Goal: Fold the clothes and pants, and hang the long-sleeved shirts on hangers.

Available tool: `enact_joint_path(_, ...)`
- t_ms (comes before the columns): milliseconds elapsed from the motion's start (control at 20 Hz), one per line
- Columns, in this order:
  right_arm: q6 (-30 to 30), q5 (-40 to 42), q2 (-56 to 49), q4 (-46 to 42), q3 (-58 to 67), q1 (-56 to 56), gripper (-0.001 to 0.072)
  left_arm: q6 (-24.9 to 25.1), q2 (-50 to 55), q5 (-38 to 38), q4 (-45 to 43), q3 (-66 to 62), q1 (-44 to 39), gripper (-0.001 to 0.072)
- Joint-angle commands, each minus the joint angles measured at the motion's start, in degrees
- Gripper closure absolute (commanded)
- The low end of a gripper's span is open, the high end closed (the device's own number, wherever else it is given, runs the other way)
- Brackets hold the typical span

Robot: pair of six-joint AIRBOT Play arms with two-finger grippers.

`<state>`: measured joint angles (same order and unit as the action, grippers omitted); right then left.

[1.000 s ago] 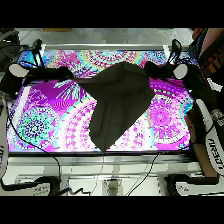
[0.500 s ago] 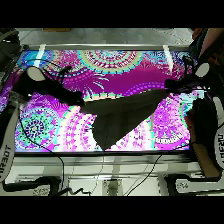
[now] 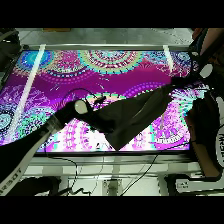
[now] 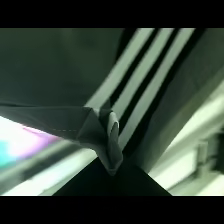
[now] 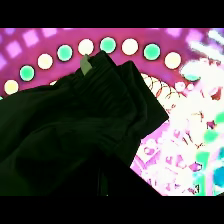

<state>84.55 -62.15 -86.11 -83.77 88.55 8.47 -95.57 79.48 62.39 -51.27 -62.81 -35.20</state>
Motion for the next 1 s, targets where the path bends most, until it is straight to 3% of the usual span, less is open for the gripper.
enact_joint_path(0, -0.31, 3.06, -0.44, -0.28, 0.07, 0.04, 0.0691, -4.24, -0.50, -7.08, 9.29, 2.01, -7.08, 0.0698)
enact_joint_path(400, -0.31, 5.14, -1.53, -0.33, 0.07, 0.04, 0.0691, -4.66, -0.42, -12.55, 13.64, 2.03, -13.62, 0.0697)
enact_joint_path(600, -0.28, 7.74, -1.66, -2.10, 0.07, 0.04, 0.0692, -5.01, 1.22, -14.73, 20.41, 2.08, -16.15, 0.0697)
enact_joint_path(950, -0.33, 4.98, -3.23, -9.31, -0.11, 0.04, 0.0692, -5.01, 6.25, -16.63, 29.53, 2.08, -20.46, 0.0697)
